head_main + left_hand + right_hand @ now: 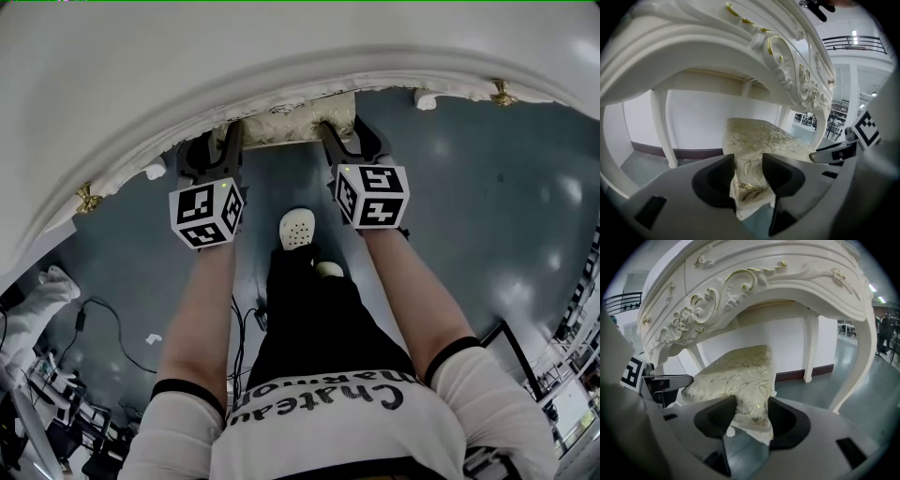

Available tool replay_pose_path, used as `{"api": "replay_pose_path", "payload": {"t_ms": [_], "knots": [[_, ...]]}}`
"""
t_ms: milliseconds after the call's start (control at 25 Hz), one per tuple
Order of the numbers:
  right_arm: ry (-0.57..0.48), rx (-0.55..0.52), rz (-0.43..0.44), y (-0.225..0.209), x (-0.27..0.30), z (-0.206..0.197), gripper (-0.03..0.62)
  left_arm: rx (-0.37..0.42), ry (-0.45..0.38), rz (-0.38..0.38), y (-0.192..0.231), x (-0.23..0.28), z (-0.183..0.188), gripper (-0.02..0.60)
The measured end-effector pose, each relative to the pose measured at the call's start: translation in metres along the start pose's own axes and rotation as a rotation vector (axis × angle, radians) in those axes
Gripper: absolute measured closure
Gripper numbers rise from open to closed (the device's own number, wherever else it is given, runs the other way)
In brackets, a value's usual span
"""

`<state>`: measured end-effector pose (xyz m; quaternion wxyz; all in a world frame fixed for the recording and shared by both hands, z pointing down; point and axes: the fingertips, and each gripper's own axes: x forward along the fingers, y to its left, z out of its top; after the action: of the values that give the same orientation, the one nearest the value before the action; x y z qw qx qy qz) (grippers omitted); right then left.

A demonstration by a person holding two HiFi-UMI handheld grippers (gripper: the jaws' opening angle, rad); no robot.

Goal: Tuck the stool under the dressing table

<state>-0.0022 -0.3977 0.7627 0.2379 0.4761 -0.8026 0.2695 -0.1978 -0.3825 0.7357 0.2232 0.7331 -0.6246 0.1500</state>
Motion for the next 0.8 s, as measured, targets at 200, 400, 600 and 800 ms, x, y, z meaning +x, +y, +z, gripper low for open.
{"api": "replay_pose_path", "payload": {"t_ms": [200,400,600,800], "knots": [[-0.027,-0.006,-0.002,0.002,0.007,0.011,0.361,-0.018,-0.044,-0.052,-0.015,-0.011,0.012,0.397],[-0.035,-0.004,0.003,0.001,0.019,0.020,0.361,-0.087,-0.065,-0.135,-0.043,-0.031,0.012,0.503],[-0.048,-0.002,-0.002,-0.005,0.031,0.035,0.361,-0.106,-0.083,-0.234,-0.076,-0.054,0.029,0.531],[-0.081,-0.009,-0.013,-0.006,0.039,0.053,0.361,-0.191,-0.095,-0.328,-0.101,-0.089,0.048,0.538]]}}
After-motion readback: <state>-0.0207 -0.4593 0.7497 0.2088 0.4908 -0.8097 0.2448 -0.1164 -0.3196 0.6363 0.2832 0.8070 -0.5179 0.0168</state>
